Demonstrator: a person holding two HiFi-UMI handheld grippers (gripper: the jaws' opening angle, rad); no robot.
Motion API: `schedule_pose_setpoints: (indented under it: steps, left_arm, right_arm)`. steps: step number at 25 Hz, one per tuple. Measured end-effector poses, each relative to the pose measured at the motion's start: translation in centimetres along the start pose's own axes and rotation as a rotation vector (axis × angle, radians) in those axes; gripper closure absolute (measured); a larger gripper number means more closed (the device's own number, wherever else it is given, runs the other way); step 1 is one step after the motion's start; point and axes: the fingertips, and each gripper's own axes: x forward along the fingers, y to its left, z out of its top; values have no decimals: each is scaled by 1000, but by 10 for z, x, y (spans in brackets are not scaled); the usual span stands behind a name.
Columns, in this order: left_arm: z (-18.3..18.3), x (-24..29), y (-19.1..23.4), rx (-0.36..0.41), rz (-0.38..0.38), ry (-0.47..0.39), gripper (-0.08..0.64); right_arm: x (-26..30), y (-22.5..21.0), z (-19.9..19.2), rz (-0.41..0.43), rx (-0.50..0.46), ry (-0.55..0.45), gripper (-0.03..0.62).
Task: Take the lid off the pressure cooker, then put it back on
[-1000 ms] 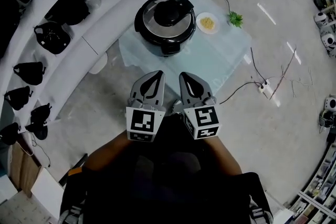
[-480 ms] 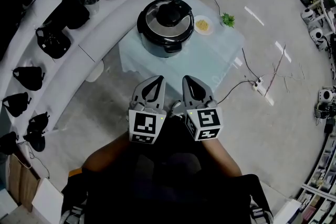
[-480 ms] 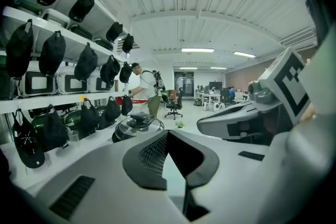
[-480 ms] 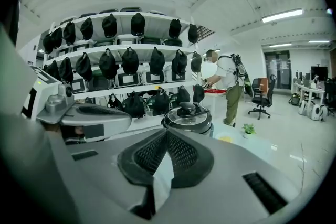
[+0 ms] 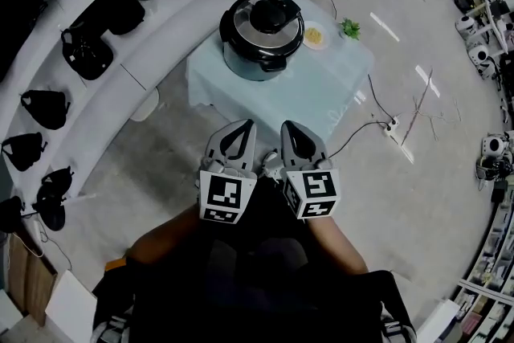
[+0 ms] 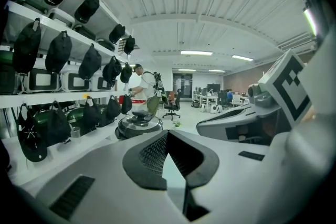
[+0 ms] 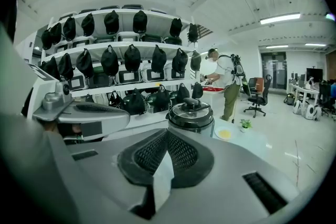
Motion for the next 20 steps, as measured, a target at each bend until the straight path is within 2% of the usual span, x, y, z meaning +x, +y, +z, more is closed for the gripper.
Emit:
schedule_pose_setpoints:
  steps: [9, 14, 20]
  left_arm:
    - [-17, -22, -10, -23, -31, 4, 552]
    - [-11, -17, -15, -25, -5, 2, 552]
    - [-2, 4, -39, -3, -9, 12, 552]
  right_arm:
    - [-17, 21, -25, -13, 16, 30, 574]
    - [-20, 9, -18, -5, 12, 14, 574]
    - [-29, -23, -12, -6, 1, -5, 574]
